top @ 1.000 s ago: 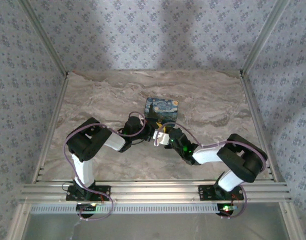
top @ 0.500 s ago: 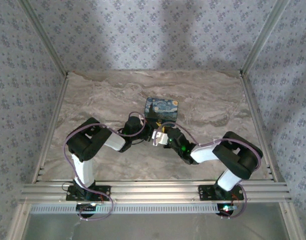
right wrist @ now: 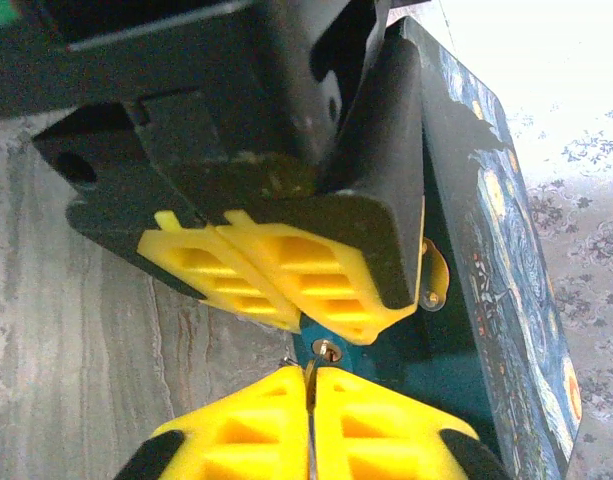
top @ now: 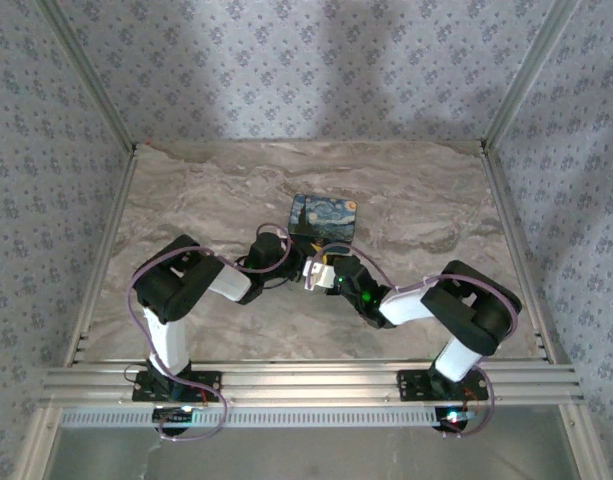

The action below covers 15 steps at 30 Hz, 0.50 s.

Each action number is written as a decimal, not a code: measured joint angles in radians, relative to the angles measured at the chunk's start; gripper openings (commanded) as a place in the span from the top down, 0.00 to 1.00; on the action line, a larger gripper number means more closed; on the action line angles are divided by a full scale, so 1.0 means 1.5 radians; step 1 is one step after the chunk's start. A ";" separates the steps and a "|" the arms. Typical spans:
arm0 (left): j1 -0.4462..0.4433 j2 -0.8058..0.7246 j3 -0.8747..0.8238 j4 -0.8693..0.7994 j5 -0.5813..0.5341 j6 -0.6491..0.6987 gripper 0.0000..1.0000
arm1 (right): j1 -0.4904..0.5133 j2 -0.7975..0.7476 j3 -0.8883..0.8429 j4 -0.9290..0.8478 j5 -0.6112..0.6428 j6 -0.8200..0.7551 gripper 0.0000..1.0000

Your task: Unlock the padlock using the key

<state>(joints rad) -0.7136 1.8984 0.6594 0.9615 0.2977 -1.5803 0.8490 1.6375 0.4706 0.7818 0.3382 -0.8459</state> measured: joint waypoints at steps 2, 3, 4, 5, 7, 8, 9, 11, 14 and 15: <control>0.000 0.000 0.000 0.000 -0.001 -0.001 1.00 | 0.001 0.000 0.000 0.001 0.004 0.002 1.00; 0.000 0.000 0.000 0.001 -0.002 -0.002 1.00 | 0.001 0.000 0.000 0.001 0.005 0.003 1.00; 0.000 0.000 0.000 0.001 -0.002 -0.002 1.00 | 0.001 0.000 0.000 0.001 0.007 0.005 1.00; 0.000 0.000 0.000 0.001 -0.002 -0.003 1.00 | 0.002 0.000 0.000 0.001 0.010 0.007 1.00; 0.000 0.000 0.000 0.002 -0.002 -0.003 1.00 | 0.005 0.000 0.000 0.002 0.016 0.013 1.00; 0.000 0.000 0.001 0.003 -0.002 -0.003 1.00 | 0.006 0.000 0.000 0.002 0.020 0.018 1.00; 0.000 0.000 0.001 0.003 -0.002 -0.003 1.00 | 0.008 0.000 0.001 0.001 0.025 0.023 1.00; 0.000 0.000 0.001 0.006 -0.002 -0.003 1.00 | 0.013 0.000 0.005 -0.003 0.037 0.038 1.00; 0.000 0.000 0.001 0.007 -0.003 -0.005 1.00 | 0.020 -0.002 0.015 -0.023 0.054 0.072 1.00; 0.000 0.000 0.001 0.007 -0.003 -0.006 1.00 | 0.022 -0.004 0.020 -0.035 0.057 0.091 1.00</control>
<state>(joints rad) -0.7139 1.8988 0.6613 0.9726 0.2935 -1.5890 0.8822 1.6314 0.4999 0.7300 0.4244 -0.7097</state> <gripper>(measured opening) 0.060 0.061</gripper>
